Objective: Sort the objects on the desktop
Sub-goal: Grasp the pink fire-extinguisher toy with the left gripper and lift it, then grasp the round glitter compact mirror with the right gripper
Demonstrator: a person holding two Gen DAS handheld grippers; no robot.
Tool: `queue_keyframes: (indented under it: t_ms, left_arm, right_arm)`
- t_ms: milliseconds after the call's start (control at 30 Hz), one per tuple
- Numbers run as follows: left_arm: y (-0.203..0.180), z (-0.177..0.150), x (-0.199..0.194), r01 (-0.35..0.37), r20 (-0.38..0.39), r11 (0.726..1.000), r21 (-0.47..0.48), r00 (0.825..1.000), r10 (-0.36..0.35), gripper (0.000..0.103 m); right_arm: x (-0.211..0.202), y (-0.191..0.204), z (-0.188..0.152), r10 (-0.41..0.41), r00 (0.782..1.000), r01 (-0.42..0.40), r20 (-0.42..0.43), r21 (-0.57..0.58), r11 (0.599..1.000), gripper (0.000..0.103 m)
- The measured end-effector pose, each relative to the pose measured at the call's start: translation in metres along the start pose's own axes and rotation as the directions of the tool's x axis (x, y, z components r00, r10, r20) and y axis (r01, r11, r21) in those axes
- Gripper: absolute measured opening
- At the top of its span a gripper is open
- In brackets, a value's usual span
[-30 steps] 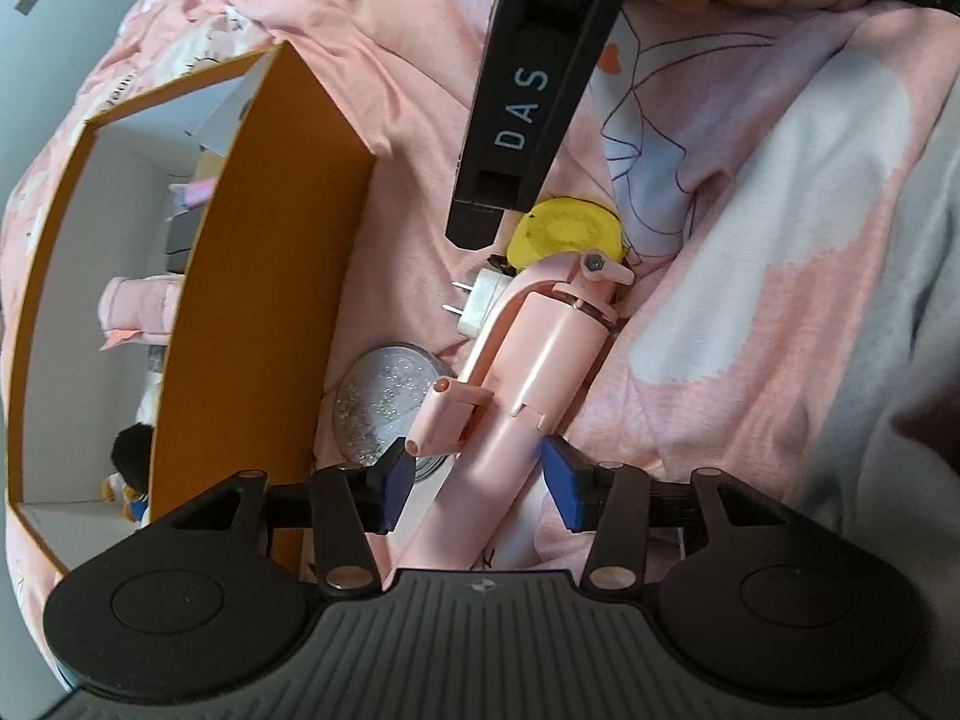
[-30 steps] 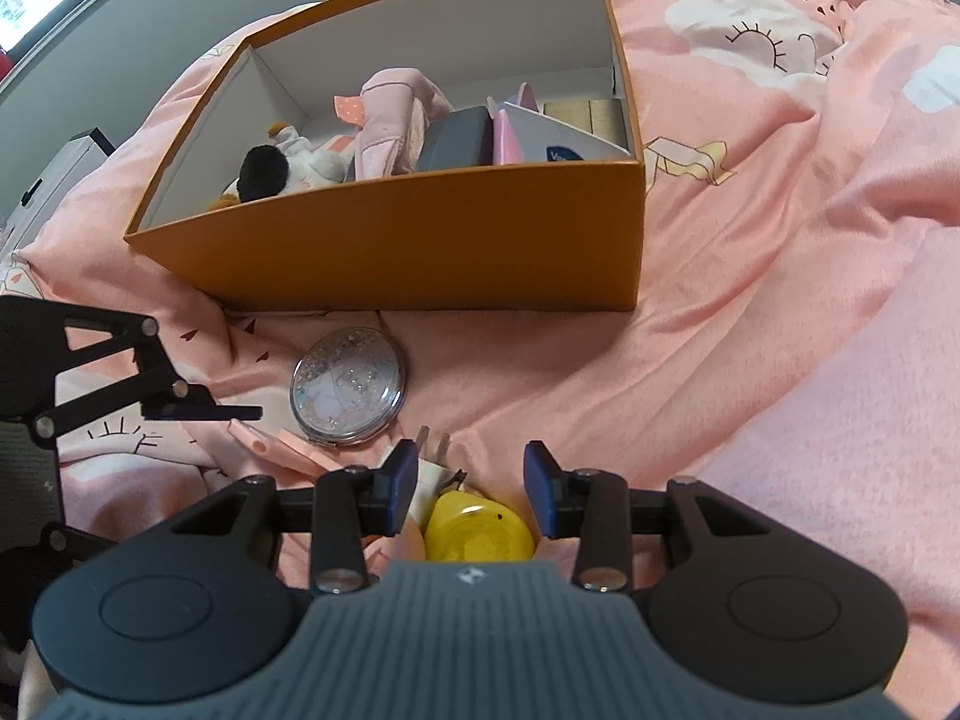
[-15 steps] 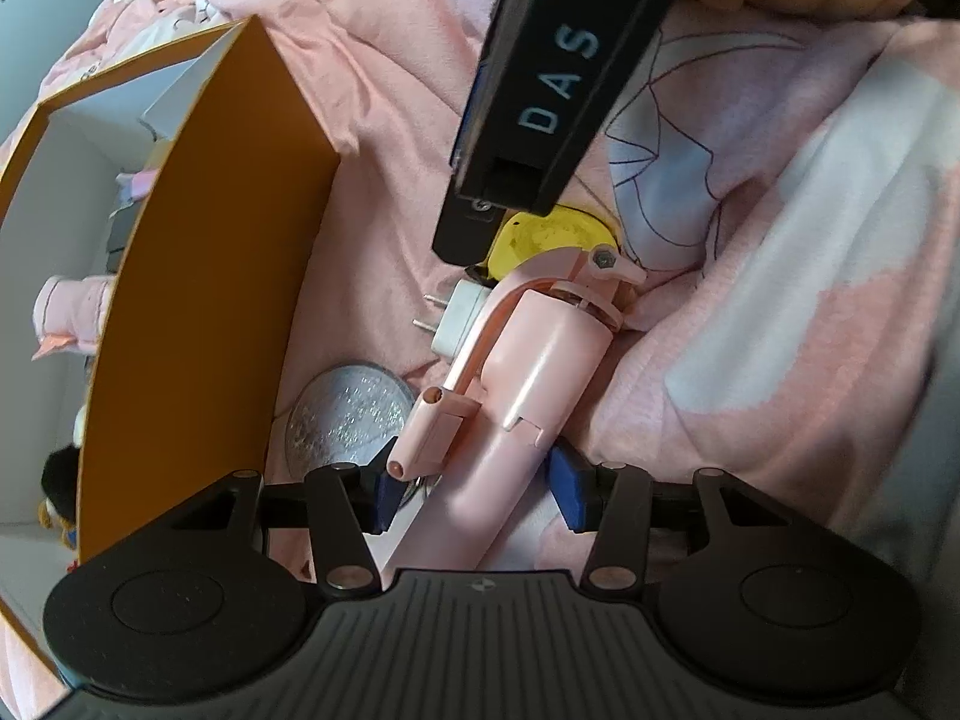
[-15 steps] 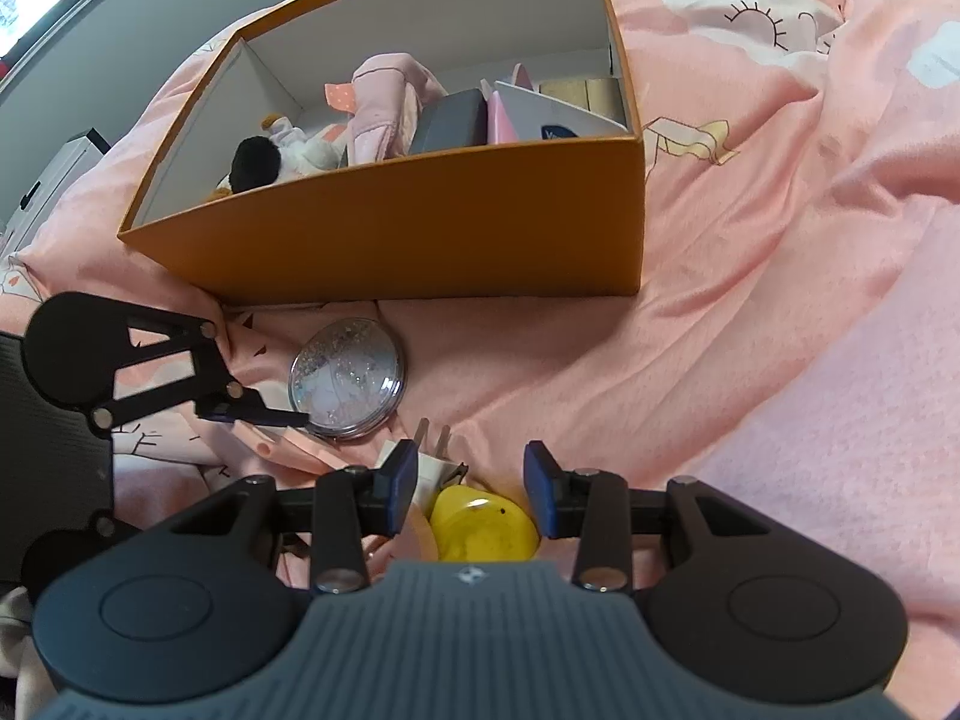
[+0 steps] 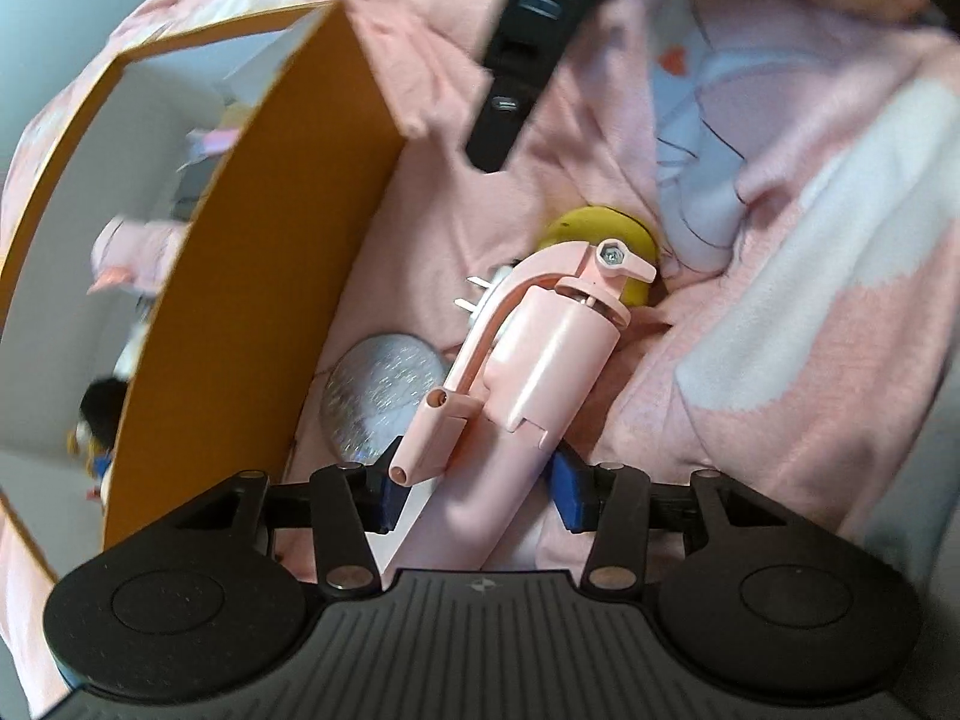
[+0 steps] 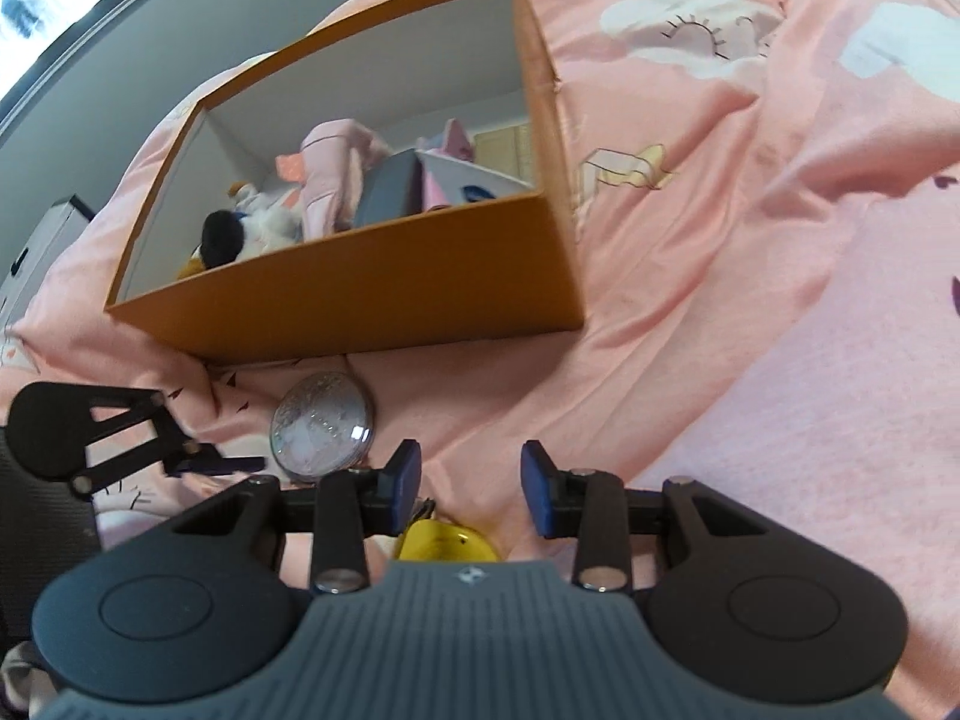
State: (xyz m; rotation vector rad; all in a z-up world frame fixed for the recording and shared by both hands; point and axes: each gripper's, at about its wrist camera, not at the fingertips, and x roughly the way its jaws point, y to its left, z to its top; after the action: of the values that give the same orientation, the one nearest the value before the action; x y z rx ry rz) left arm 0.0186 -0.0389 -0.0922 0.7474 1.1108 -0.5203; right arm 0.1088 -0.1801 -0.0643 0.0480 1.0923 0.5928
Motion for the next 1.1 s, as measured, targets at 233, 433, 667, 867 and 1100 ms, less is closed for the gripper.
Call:
queue_keyframes:
  t_ms: [233, 433, 667, 867, 1100]
  left_arm:
    - [0.035, -0.010, -0.019, 0.044, 0.061, 0.970, -0.240, 0.998, -0.030, 0.055]
    - [0.060, -0.006, -0.032, 0.108, 0.137, 0.904, -0.414, 0.989, -0.055, 0.054]
    - [0.070, -0.017, -0.046, 0.124, 0.194, 0.856, -0.503, 0.981, -0.028, 0.054]
    - [0.079, -0.024, -0.056, 0.109, 0.202, 0.834, -0.541, 0.979, 0.003, 0.054]
    - [0.092, -0.034, -0.074, 0.110, 0.228, 0.802, -0.587, 0.973, 0.033, 0.054]
  right_arm:
    - [0.008, 0.000, 0.000, 0.031, 0.999, -0.031, -0.044, -0.002, 1.000, 0.037]
    - [0.018, 0.012, -0.005, 0.068, 0.991, -0.077, -0.118, -0.066, 0.995, 0.037]
    - [0.031, 0.034, -0.004, 0.115, 0.981, -0.136, -0.158, -0.127, 0.983, 0.037]
    - [0.048, 0.047, 0.011, 0.192, 0.967, -0.215, -0.167, -0.136, 0.967, 0.037]
    - [0.085, 0.045, 0.025, 0.221, 0.948, -0.233, -0.228, -0.027, 0.972, 0.042]
